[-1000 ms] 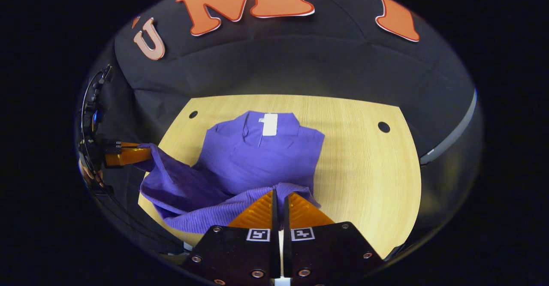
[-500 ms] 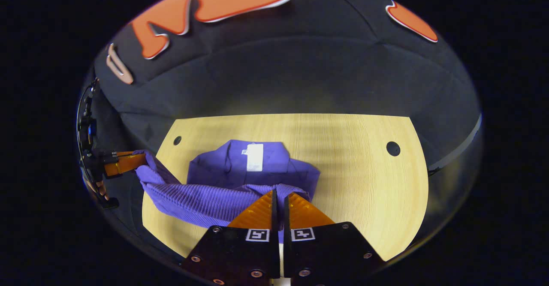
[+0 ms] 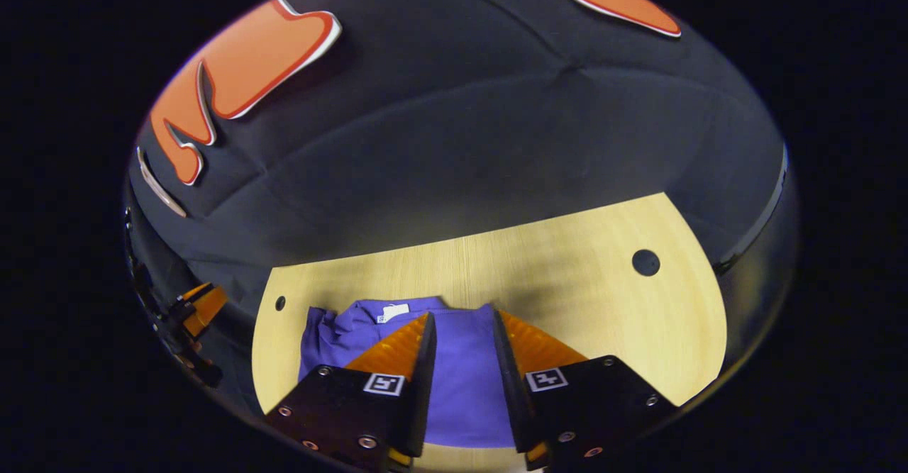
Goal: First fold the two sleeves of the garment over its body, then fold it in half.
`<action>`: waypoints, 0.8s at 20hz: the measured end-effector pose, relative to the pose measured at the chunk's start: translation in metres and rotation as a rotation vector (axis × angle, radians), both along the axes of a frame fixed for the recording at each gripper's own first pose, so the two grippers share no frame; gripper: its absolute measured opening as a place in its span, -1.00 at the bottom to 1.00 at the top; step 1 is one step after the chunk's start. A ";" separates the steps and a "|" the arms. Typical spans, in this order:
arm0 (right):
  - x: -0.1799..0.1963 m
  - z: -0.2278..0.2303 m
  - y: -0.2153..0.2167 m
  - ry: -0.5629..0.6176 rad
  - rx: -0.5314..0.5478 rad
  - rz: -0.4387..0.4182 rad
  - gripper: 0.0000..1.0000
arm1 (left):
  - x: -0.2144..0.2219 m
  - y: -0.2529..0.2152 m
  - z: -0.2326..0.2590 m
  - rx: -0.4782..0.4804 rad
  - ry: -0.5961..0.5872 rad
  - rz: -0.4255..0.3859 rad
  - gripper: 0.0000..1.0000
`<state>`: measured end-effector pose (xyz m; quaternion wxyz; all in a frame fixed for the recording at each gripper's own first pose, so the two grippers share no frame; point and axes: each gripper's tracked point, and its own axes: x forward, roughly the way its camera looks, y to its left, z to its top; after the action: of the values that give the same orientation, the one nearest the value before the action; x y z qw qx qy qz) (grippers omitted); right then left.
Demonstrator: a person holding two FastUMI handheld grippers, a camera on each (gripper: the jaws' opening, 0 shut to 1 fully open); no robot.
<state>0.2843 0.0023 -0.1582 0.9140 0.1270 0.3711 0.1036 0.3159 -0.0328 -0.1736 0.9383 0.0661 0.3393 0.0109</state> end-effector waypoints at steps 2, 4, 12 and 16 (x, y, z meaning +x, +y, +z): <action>-0.005 0.006 -0.006 -0.047 -0.037 0.009 0.21 | 0.001 -0.011 0.004 -0.031 -0.034 0.005 0.39; -0.016 0.030 -0.013 -0.111 -0.064 0.000 0.49 | 0.001 -0.018 0.009 -0.043 -0.067 0.012 0.69; -0.070 0.130 -0.018 -0.404 -0.108 -0.035 0.92 | -0.006 -0.026 0.059 -0.099 -0.271 0.014 0.91; -0.105 0.183 -0.019 -0.598 -0.155 -0.066 0.91 | -0.017 -0.033 0.080 -0.157 -0.342 0.000 0.90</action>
<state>0.1796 -0.0171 0.0249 0.9925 0.0329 0.0883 0.0778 0.2991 -0.0656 -0.0934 0.9845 -0.0103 0.1748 -0.0045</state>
